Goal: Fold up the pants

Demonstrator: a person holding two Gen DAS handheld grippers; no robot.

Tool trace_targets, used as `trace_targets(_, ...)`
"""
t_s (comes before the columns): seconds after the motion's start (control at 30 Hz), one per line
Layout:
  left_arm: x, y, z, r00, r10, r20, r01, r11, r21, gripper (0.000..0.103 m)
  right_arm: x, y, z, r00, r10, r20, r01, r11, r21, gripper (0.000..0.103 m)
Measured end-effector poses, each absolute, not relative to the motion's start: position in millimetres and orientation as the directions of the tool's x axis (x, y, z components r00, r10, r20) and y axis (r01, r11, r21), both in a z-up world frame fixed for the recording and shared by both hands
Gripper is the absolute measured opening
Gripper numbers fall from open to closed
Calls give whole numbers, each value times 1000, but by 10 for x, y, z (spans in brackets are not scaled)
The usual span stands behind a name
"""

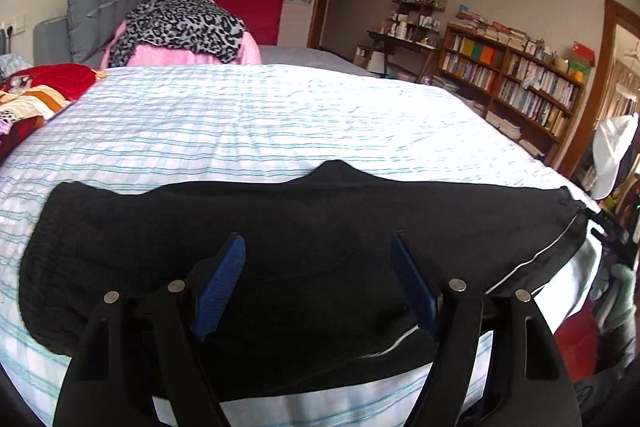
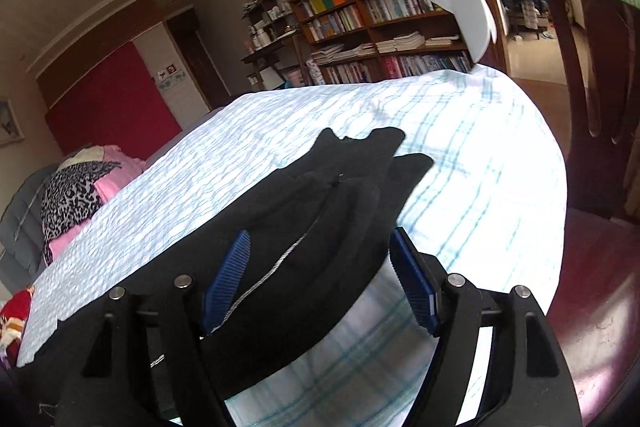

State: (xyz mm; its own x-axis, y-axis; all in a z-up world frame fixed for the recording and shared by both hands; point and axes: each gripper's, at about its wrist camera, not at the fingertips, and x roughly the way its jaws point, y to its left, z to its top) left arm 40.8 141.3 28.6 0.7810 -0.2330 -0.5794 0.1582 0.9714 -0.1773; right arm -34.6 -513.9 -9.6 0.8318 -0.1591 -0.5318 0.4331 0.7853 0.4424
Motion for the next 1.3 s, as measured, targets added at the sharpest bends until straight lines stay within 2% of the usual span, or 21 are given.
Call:
trace_targets(0.17, 711, 743, 239, 697, -395, -599, 305, 919, -251, 75, -317, -5368, -193, 826, -131, -549, 449, 740, 500, 74)
trace_targets(0.47, 868, -629, 43, 504, -570, -649, 589, 777, -224, 75, -143, -5419, -222, 824, -124, -552, 445, 746, 496, 74)
trace_targets(0.63, 866, -1033, -279, 434, -549, -714, 644, 744, -181, 75, -86, -5470, -236, 833, -117, -541, 434, 745, 507, 73)
trace_targets(0.7, 828, -1061, -360, 446, -530, -721, 650, 746, -146, 76, -69, -5480, -237, 830, -119, -544, 434, 751, 497, 68)
trace_targets(0.77, 793, -1081, -380, 456, -527, -717, 659, 741, -126, 78, -50, -5502, -240, 826, -124, -550, 440, 751, 492, 56)
trace_targets(0.87, 801, -1057, -383, 450, -531, -718, 657, 742, -137, 78, -63, -5559, -245, 824, -119, -554, 445, 742, 502, 48)
trace_targets(1.03, 828, -1021, -386, 442, -544, -714, 653, 740, -160, 78, -254, -5680, -251, 816, -144, -560, 492, 682, 542, 48)
trace_targets(1.3, 829, -989, -370, 438, -554, -708, 649, 740, -178, 78, -85, -5680, -243, 810, -97, -578, 475, 686, 551, 48)
